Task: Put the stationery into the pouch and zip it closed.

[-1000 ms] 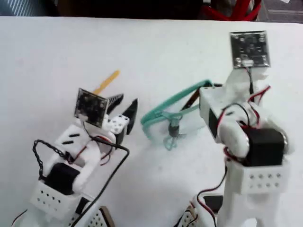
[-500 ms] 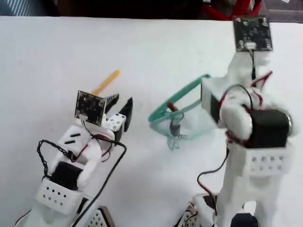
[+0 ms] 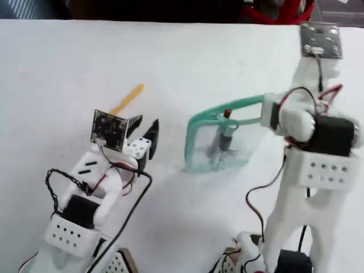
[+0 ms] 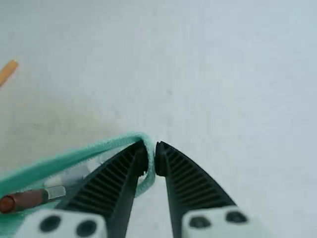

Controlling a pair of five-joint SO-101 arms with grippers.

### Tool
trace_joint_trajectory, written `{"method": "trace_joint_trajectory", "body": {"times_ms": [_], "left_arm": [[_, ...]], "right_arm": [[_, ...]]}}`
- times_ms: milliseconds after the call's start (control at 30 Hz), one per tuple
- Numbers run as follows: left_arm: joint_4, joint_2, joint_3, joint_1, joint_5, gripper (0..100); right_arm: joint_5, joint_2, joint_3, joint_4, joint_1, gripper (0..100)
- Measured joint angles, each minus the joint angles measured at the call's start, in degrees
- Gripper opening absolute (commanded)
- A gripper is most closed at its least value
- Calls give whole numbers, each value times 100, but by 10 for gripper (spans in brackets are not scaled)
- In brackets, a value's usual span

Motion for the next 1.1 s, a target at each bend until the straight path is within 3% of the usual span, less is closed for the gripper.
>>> {"method": "trace_joint_trajectory", "body": {"times_ms": [267, 433, 633, 900, 1100], "left_arm": [[-18, 0, 26, 9, 0, 135], [-158, 0, 369, 308, 0, 135], [-492, 0, 677, 905, 0, 135], [-492, 0, 686, 932, 0, 135], [-826, 0, 536, 932, 0, 113]], "right_arm": [[273, 281, 1204, -1108, 290, 19], [290, -237, 62, 26, 220, 19], [431, -1653, -624, 176, -527, 19], [413, -1011, 2092, -1301, -360, 19], [457, -448, 2497, -1591, 149, 19]]}}
